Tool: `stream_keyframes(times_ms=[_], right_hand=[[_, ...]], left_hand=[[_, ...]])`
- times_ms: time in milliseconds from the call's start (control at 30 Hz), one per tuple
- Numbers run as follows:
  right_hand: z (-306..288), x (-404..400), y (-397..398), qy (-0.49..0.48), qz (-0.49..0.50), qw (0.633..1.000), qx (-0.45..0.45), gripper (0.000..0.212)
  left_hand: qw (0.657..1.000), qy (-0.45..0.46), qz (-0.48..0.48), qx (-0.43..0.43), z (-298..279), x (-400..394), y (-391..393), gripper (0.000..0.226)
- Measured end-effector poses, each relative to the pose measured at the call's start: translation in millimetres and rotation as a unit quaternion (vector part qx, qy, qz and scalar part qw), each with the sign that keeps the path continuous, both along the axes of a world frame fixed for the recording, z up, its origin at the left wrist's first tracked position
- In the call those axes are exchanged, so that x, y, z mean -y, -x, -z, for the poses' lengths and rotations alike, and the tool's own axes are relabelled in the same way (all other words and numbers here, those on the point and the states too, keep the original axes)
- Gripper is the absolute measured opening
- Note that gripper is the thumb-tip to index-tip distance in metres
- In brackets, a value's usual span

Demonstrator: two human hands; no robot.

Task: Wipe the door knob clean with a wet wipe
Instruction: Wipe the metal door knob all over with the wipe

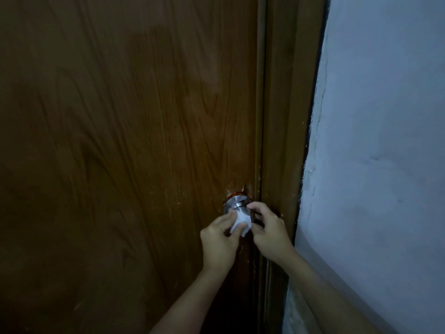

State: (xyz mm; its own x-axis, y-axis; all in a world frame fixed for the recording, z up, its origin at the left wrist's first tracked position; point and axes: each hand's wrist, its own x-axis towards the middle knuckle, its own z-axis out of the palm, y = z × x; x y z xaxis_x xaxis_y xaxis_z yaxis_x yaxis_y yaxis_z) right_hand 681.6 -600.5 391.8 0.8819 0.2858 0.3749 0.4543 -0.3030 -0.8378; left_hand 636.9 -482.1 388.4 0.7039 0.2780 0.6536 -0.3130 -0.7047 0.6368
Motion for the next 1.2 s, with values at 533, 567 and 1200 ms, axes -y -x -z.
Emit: stream_keyframes(times_ms=[533,567,1200], right_hand=[[-3,0,-3,0.001,-0.012,1.0,-0.005,0.04],[-3,0,-3,0.0,-0.017,1.0,-0.011,0.041],[-16,4,3,0.041,-0.033,0.999,-0.01,0.041]], left_hand=[[0.951,0.288,0.039,-0.105,5,8,5,0.042],[0.934,0.329,0.054,-0.129,5,8,6,0.04],[0.648,0.688,0.232,-0.228,-3,-5,-9,0.035]])
